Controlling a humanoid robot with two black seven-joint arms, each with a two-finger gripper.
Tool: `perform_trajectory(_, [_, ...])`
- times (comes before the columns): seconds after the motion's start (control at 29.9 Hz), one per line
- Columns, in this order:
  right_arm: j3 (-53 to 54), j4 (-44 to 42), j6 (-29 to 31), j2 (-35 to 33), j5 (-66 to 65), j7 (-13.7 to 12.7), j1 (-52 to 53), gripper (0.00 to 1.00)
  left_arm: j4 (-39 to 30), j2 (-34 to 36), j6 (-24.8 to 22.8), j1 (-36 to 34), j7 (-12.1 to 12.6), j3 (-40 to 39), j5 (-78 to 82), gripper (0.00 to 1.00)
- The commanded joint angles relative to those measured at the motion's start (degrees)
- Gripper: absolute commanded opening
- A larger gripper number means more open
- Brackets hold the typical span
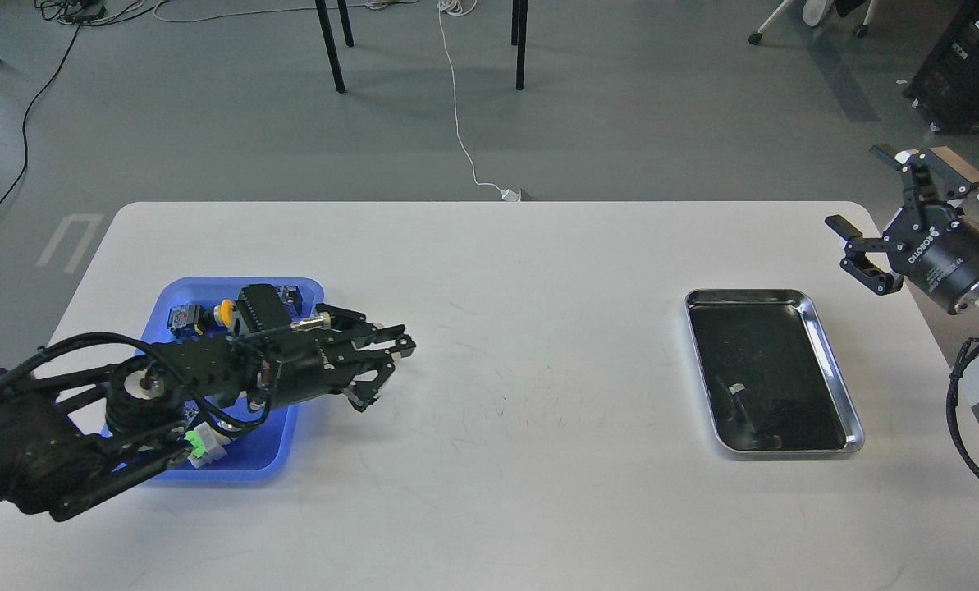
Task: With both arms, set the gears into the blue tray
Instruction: 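Carry the ring into the blue tray beside the first and release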
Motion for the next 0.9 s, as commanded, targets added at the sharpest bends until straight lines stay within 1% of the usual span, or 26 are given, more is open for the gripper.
perform_trajectory(0.0, [0.13, 0.03, -0.05, 0.18, -0.02, 0.00, 0.05, 0.97, 1.40, 4.88, 0.18, 1.79, -0.54, 0.22, -1.88, 0.14])
perform_trajectory(0.17, [0.04, 0.12, 0.04, -0.17, -0.02, 0.00, -0.04, 0.97, 6.59, 5.50, 0.45, 2.94, -0.62, 0.13, -3.64, 0.14])
perform_trajectory(0.33, [0.04, 0.29, 0.09, -1.75, -0.02, 0.00, -0.39, 0.97, 11.16, 4.53, 0.45, 5.05, -0.71, 0.04, -4.61, 0.15])
perform_trajectory(0.4, [0.04, 0.29, 0.09, -1.93, -0.02, 0.00, -0.48, 0.97, 11.95, 4.44, 1.06, 5.23, -1.06, 0.13, -4.70, 0.16])
perform_trajectory(0.5, [0.04, 0.12, 0.09, -2.28, -0.02, 0.00, -0.48, 0.97, 12.04, 3.92, 1.94, 5.58, -2.29, 0.13, -4.70, 0.19])
perform_trajectory(0.53, [0.04, 0.12, 0.09, -2.28, -0.02, 0.00, -0.48, 0.97, 12.04, 3.74, 1.94, 5.67, -2.38, 0.13, -4.70, 0.21])
perform_trajectory(0.6, [0.04, 0.12, 0.09, -2.19, -0.02, 0.00, -0.48, 0.97, 12.04, 3.74, 2.03, 5.67, -2.64, 0.13, -4.70, 0.32])
perform_trajectory(0.7, [0.13, 0.12, 0.09, -2.02, -0.02, 0.00, -0.39, 0.97, 12.04, 3.74, 2.03, 6.02, -3.70, 0.22, -4.70, 0.36])
perform_trajectory(0.74, [0.13, 0.12, 0.09, -1.93, -0.02, 0.00, -0.31, 0.97, 12.04, 3.74, 2.03, 6.02, -4.05, 0.13, -4.70, 0.42])
perform_trajectory(0.77, [0.13, 0.12, 0.09, -1.84, -0.02, 0.00, -0.31, 0.97, 12.04, 3.65, 2.03, 6.02, -4.14, 0.13, -4.70, 0.52])
perform_trajectory(0.8, [0.13, 0.12, 0.09, -1.84, -0.02, 0.00, -0.31, 0.97, 12.04, 3.65, 2.03, 6.02, -4.14, 0.04, -5.05, 0.60])
perform_trajectory(0.84, [0.13, 0.12, 0.09, -1.84, -0.02, 0.00, -0.31, 0.97, 12.04, 3.65, 2.03, 6.02, -4.23, 0.04, -5.92, 0.64])
perform_trajectory(0.87, [0.13, 0.12, 0.09, -1.84, -0.02, 0.00, -0.31, 0.97, 12.04, 3.74, 2.03, 5.93, -4.23, 0.04, -6.80, 0.66])
